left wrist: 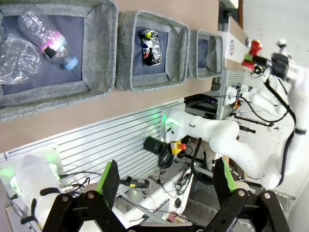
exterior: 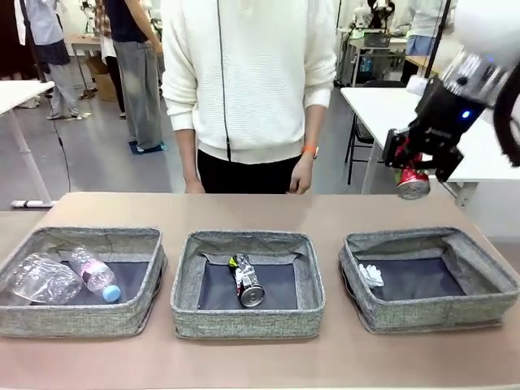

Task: Sort the waste into the appropriate baskets.
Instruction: Pick up the waste item pointed out by the person.

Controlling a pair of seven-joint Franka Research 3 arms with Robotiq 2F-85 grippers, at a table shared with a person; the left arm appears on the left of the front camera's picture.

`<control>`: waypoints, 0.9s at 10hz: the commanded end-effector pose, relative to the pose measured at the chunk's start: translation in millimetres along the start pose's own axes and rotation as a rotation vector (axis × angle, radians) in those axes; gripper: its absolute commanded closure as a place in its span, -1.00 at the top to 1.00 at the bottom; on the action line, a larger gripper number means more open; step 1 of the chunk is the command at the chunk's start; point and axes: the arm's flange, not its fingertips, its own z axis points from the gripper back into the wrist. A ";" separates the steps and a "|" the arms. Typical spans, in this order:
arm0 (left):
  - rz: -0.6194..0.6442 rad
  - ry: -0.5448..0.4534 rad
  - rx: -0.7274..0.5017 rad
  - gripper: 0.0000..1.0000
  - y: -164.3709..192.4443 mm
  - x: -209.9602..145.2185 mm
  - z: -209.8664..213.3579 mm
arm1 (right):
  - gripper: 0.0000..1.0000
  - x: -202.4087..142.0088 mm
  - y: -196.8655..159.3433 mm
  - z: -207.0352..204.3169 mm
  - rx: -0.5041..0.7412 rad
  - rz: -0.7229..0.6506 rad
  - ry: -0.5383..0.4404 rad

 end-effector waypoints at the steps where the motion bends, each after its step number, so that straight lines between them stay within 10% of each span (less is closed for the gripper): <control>1: -0.018 0.005 -0.008 1.00 3.0 -2.4 0.9 | -1.00 -36.6 31.3 5.2 -0.092 0.079 -0.098; 5: -0.018 0.005 -0.008 1.00 3.0 -2.4 0.9 | -1.00 -27.5 34.7 9.1 0.009 0.017 0.000; 9: -0.018 0.005 -0.008 1.00 3.0 -2.4 0.9 | -1.00 -56.7 177.3 81.8 -0.139 0.125 0.097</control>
